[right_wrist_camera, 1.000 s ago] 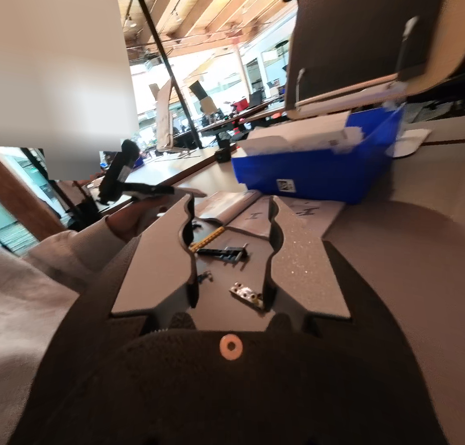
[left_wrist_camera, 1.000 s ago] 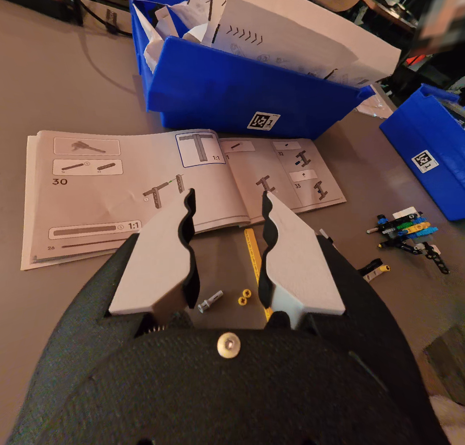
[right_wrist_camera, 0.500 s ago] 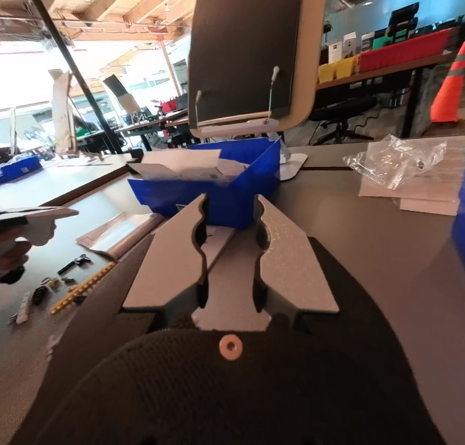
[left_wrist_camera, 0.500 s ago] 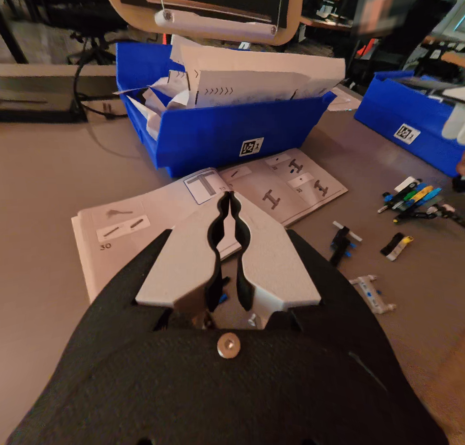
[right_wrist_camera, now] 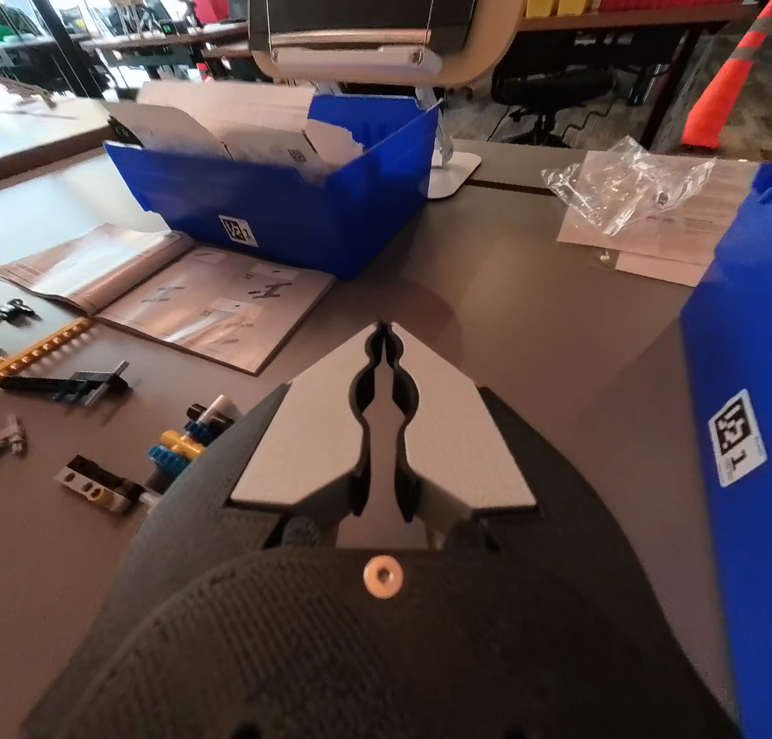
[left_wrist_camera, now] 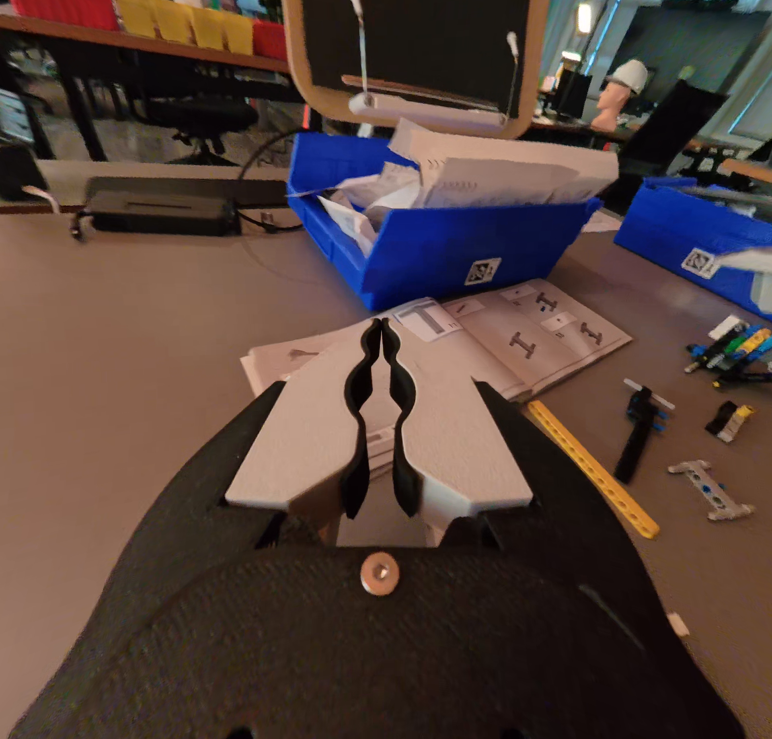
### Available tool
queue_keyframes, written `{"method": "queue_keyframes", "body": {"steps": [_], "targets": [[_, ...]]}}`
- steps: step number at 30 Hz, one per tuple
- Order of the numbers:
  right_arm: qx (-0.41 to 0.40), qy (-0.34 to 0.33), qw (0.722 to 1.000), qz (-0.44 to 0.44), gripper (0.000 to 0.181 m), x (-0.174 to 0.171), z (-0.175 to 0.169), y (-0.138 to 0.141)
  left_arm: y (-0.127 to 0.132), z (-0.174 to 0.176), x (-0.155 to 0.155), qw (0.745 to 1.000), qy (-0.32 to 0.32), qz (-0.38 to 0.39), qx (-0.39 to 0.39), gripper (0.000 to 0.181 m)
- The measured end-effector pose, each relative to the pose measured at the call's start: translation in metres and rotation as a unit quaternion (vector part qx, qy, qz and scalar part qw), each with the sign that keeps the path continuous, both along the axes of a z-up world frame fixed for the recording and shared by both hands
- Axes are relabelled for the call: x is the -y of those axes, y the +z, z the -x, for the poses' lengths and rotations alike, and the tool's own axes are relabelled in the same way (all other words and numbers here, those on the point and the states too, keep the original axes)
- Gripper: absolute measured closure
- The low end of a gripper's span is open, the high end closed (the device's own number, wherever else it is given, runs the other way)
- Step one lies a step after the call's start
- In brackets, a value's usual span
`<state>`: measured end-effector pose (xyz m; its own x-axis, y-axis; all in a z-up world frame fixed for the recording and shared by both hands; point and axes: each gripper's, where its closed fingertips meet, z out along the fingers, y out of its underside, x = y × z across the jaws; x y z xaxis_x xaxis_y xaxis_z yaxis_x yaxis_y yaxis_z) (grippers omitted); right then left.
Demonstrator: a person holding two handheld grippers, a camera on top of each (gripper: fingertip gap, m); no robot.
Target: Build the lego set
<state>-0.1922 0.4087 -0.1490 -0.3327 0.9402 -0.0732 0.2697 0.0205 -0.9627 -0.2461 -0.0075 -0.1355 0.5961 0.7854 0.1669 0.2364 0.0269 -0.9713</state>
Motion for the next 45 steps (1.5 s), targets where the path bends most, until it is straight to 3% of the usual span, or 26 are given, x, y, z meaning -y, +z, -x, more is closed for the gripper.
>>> {"method": "queue_keyframes", "body": {"steps": [1, 6, 11, 20, 23, 27, 31, 33, 38, 45], "targets": [[0.007, -0.001, 1.0, -0.01, 0.181, -0.001, 0.0, -0.005, 0.002, 0.003, 0.007, 1.0, 0.004, -0.017, 0.0, 0.181], [0.025, -0.008, 0.998, -0.051, 0.18, -0.004, 0.003, -0.018, 0.006, 0.012, 0.026, 0.997, 0.02, -0.076, -0.001, 0.181], [0.035, -0.021, 0.998, -0.048, 0.181, -0.011, 0.013, -0.02, -0.004, 0.014, 0.02, 0.999, 0.024, -0.025, 0.002, 0.181], [0.048, -0.056, 0.997, -0.036, 0.181, -0.021, 0.02, -0.023, -0.009, 0.014, 0.02, 0.999, 0.05, 0.0, 0.008, 0.181], [0.086, -0.081, 0.992, -0.033, 0.181, -0.03, 0.025, -0.035, -0.01, 0.018, 0.026, 0.998, 0.065, -0.011, 0.02, 0.181], [0.118, -0.096, 0.987, -0.052, 0.181, -0.034, 0.037, -0.046, -0.001, 0.028, 0.02, 0.997, 0.073, -0.011, 0.032, 0.181], [0.132, -0.096, 0.984, -0.075, 0.181, -0.032, 0.047, -0.052, 0.0, 0.052, 0.021, 0.994, 0.093, 0.06, 0.026, 0.181], [0.127, -0.094, 0.984, -0.085, 0.181, -0.03, 0.047, -0.051, 0.0, 0.061, 0.025, 0.993, 0.104, 0.058, 0.021, 0.181], [0.12, -0.088, 0.986, -0.078, 0.181, -0.031, 0.044, -0.049, -0.026, 0.062, 0.03, 0.99, 0.11, 0.084, 0.032, 0.181], [0.146, -0.096, 0.982, -0.068, 0.181, -0.034, 0.046, -0.056, -0.029, 0.063, 0.025, 0.988, 0.105, 0.108, 0.032, 0.181]]}}
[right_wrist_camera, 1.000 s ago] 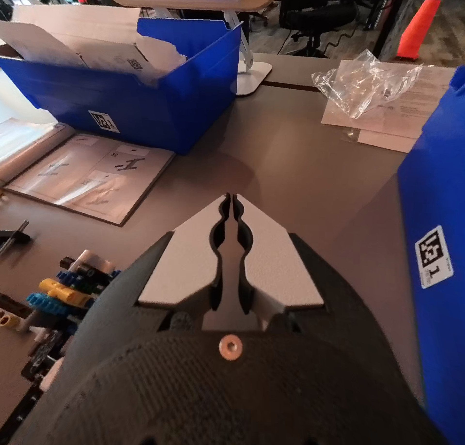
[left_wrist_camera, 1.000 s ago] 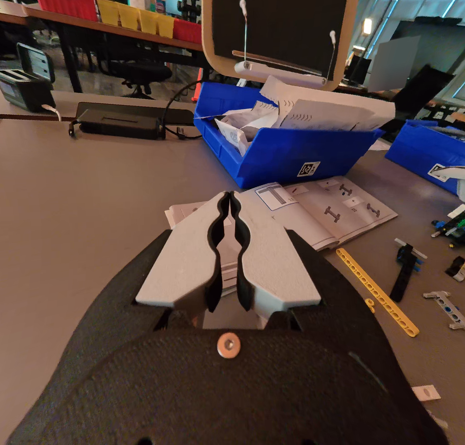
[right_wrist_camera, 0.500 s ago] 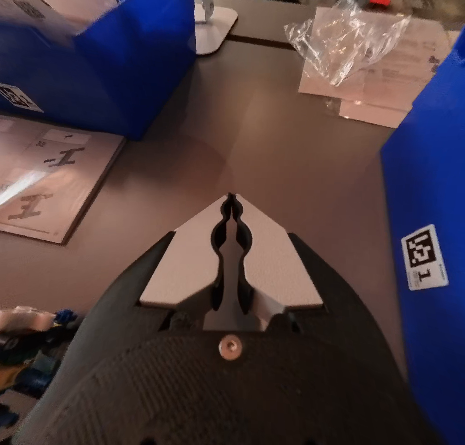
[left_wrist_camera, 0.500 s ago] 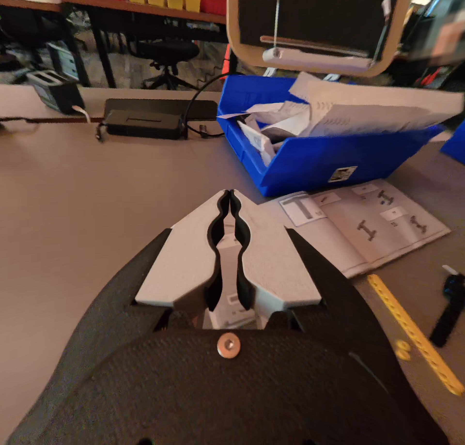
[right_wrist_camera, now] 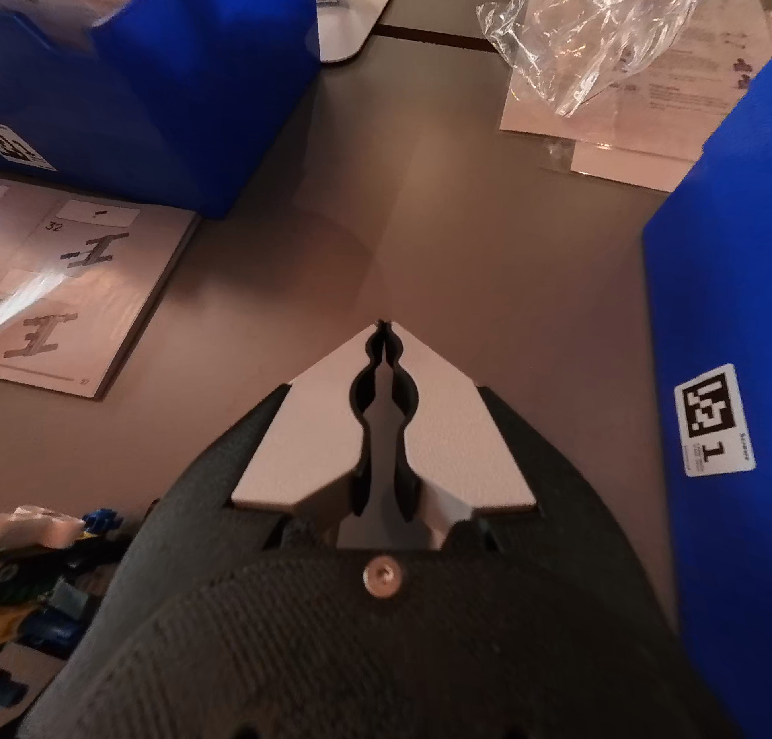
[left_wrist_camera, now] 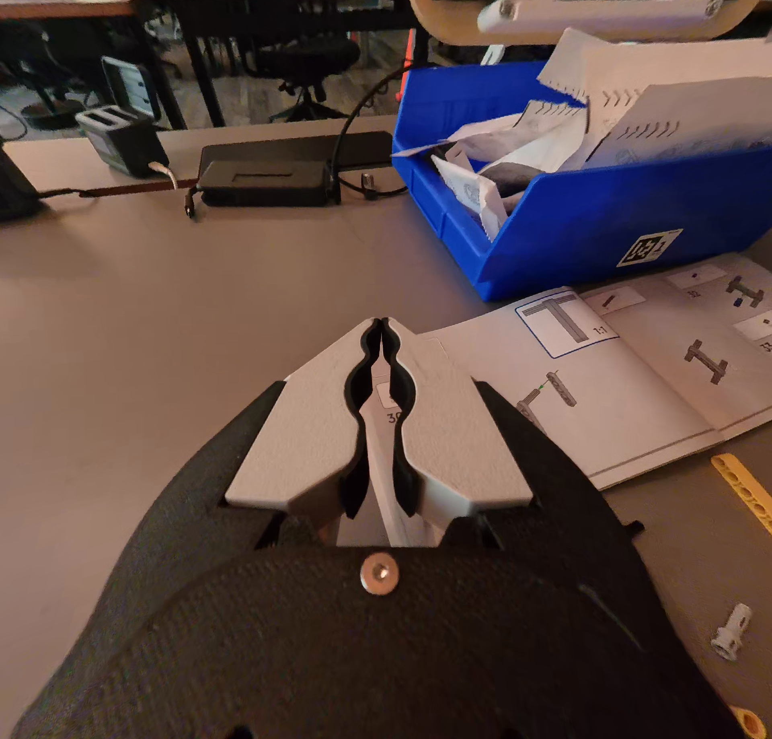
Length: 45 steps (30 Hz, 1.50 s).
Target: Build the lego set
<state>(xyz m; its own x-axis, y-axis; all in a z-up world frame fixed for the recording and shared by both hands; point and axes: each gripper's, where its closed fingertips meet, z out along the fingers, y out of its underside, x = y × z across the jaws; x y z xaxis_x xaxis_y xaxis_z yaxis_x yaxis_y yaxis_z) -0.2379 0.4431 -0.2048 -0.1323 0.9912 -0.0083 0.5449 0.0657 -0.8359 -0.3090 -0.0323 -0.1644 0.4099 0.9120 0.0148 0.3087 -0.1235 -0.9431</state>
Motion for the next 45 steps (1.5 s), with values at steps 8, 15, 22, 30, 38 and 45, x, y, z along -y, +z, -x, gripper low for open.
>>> {"method": "queue_keyframes", "body": {"steps": [8, 15, 22, 30, 38, 45], "targets": [[0.022, 0.01, 1.0, -0.002, 0.181, 0.003, 0.0, -0.007, -0.008, 0.01, -0.004, 0.999, -0.012, -0.018, 0.037, 0.181], [0.042, 0.021, 0.999, 0.004, 0.181, 0.006, 0.0, -0.013, -0.006, 0.012, 0.001, 0.999, 0.003, -0.025, 0.032, 0.181], [0.043, 0.025, 0.999, 0.011, 0.178, 0.007, 0.0, -0.013, -0.007, 0.01, -0.003, 1.0, 0.0, 0.001, 0.024, 0.181], [0.054, 0.026, 0.998, -0.008, 0.175, 0.009, -0.001, -0.017, -0.006, 0.013, 0.004, 0.999, 0.006, -0.04, 0.036, 0.181], [0.063, 0.024, 0.998, -0.006, 0.174, 0.008, -0.001, -0.02, -0.001, 0.014, 0.014, 0.994, 0.014, -0.101, 0.04, 0.181], [0.068, 0.025, 0.997, -0.009, 0.172, 0.008, -0.001, -0.022, 0.0, 0.014, 0.018, 0.992, 0.018, -0.121, 0.039, 0.181]]}}
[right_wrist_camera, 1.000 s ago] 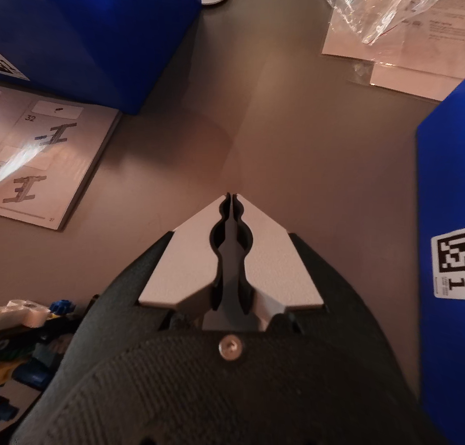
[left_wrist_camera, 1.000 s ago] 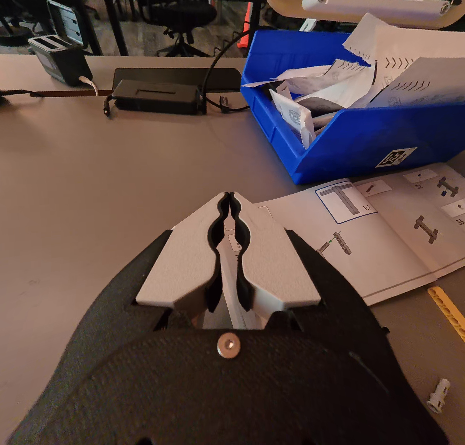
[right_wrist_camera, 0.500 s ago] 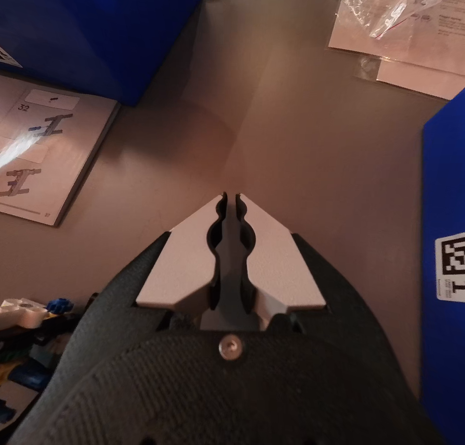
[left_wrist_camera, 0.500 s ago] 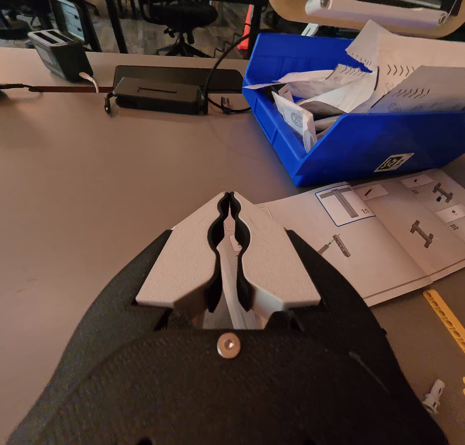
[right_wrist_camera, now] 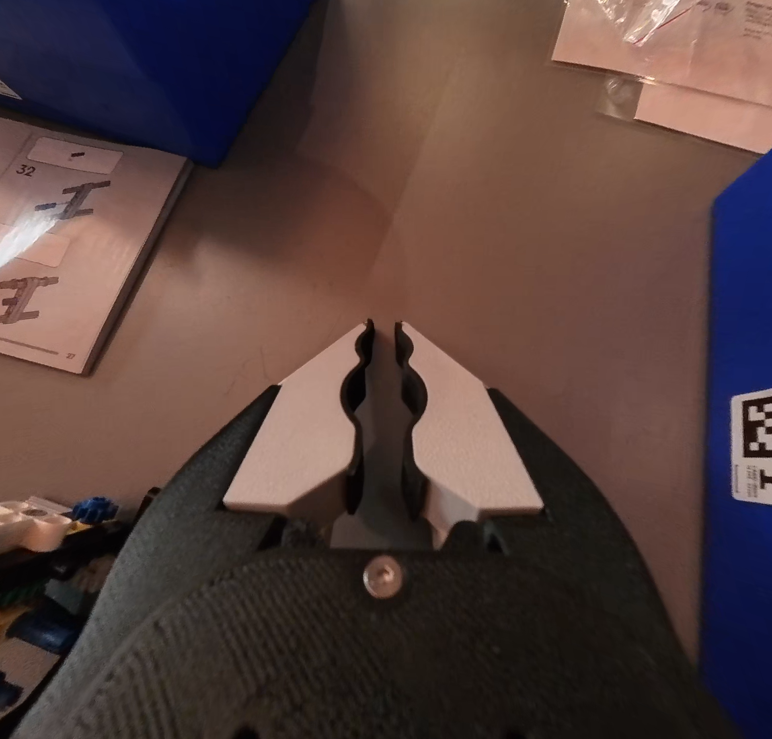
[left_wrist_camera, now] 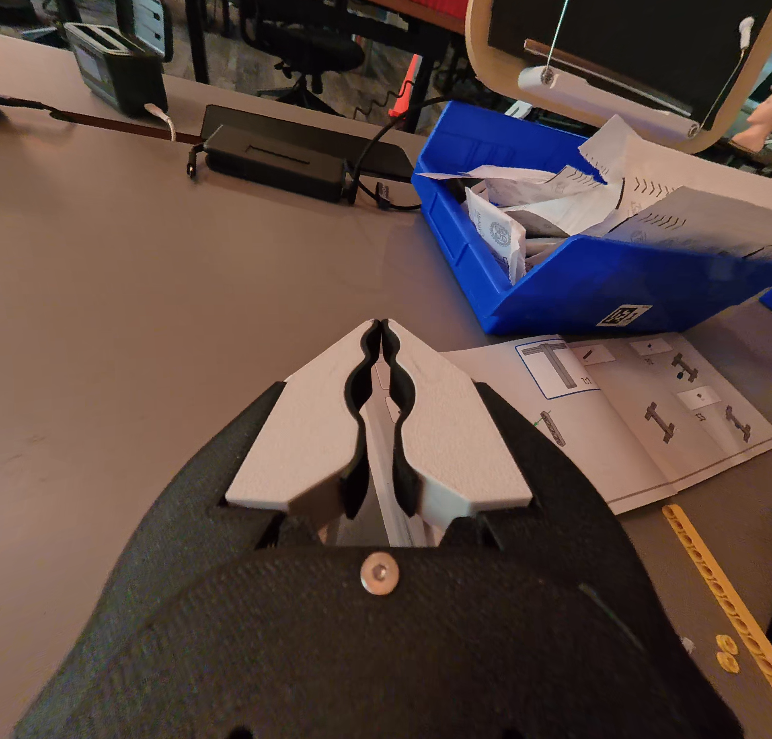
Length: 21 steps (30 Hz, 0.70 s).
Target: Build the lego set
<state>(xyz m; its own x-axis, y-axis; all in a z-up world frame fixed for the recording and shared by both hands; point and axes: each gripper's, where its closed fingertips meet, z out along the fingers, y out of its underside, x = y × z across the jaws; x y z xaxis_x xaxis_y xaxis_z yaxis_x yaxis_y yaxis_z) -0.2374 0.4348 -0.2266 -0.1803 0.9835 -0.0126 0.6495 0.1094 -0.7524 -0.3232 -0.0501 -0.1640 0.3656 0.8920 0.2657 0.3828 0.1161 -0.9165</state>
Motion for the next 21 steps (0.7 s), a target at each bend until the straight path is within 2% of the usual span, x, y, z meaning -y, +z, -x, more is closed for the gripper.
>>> {"method": "queue_keyframes", "body": {"steps": [21], "targets": [[0.001, 0.003, 1.0, 0.007, 0.165, 0.0008, -0.0003, 0.0, -0.0009, -0.0007, -0.0039, 0.999, 0.001, 0.036, -0.007, 0.181]]}}
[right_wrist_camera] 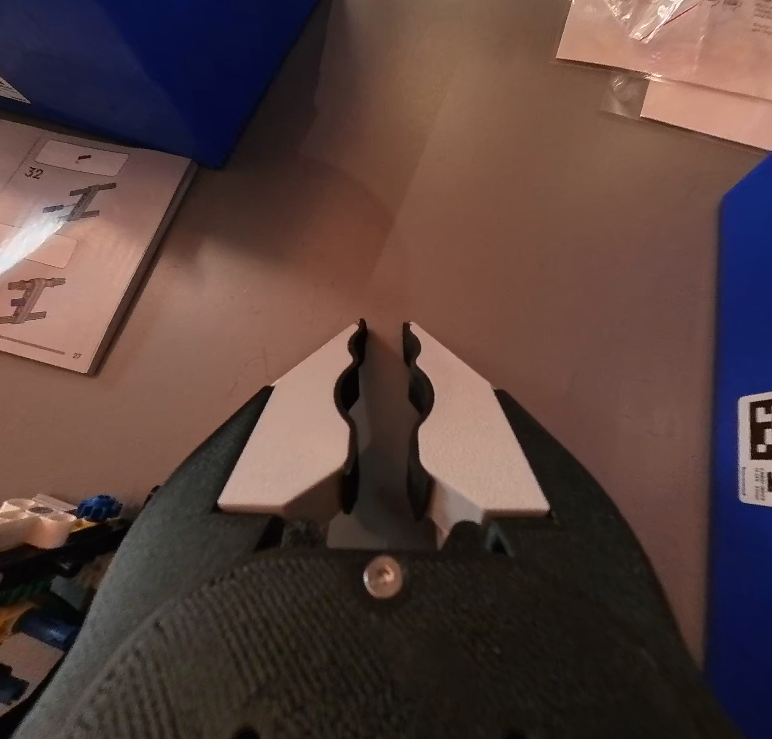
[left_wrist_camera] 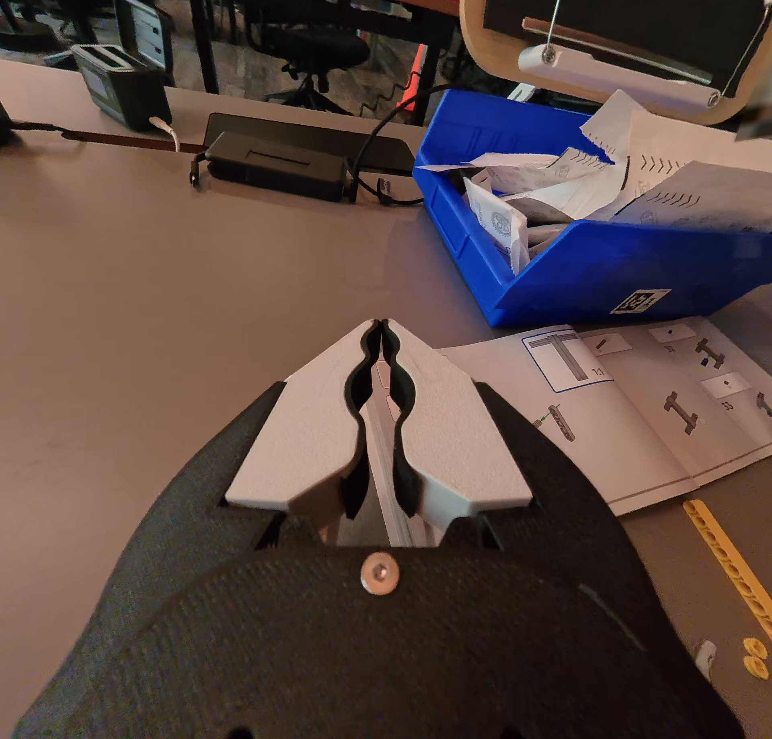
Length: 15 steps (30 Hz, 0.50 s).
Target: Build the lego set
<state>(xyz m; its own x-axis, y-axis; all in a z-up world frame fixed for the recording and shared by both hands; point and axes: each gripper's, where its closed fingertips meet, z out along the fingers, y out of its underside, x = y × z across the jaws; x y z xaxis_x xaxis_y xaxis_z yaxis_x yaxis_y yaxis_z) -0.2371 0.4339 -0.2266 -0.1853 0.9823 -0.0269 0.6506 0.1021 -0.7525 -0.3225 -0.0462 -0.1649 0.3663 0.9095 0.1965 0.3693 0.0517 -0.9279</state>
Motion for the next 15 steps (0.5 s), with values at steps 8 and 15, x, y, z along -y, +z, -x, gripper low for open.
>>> {"method": "queue_keyframes", "body": {"steps": [8, 15], "targets": [[-0.001, 0.003, 1.0, 0.0, 0.162, 0.001, -0.0004, 0.0002, -0.0033, -0.0012, -0.0071, 0.999, -0.008, 0.034, 0.001, 0.181], [-0.001, 0.006, 1.0, -0.001, 0.159, 0.0022, -0.0007, -0.0001, -0.0003, -0.0005, -0.0008, 1.0, -0.003, -0.008, 0.003, 0.181]]}}
